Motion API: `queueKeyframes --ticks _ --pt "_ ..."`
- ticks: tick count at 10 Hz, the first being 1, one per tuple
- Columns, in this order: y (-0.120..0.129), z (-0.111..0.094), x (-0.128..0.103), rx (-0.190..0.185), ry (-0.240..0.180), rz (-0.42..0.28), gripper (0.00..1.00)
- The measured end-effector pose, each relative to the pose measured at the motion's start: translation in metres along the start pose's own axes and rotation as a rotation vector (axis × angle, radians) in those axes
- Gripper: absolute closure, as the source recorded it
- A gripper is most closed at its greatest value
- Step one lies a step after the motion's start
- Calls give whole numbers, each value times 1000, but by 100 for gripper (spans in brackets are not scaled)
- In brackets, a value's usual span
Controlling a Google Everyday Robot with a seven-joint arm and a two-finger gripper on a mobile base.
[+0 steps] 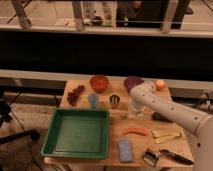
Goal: Place fork in red bowl
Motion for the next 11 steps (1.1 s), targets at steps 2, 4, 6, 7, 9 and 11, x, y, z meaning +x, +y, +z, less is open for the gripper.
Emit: queueKeyframes --ticks 2,4,6,7,9,11 --pt "5 -12 -1 16 -6 -13 100" --pt "5 -25 -7 37 -9 -29 100" --pt "7 -38 -9 54 -11 -34 100" --pt "6 -44 -9 64 -10 -37 100" --pt "5 -54 -9 76 -12 -37 100" --pt "7 -67 -9 89 -9 -32 100"
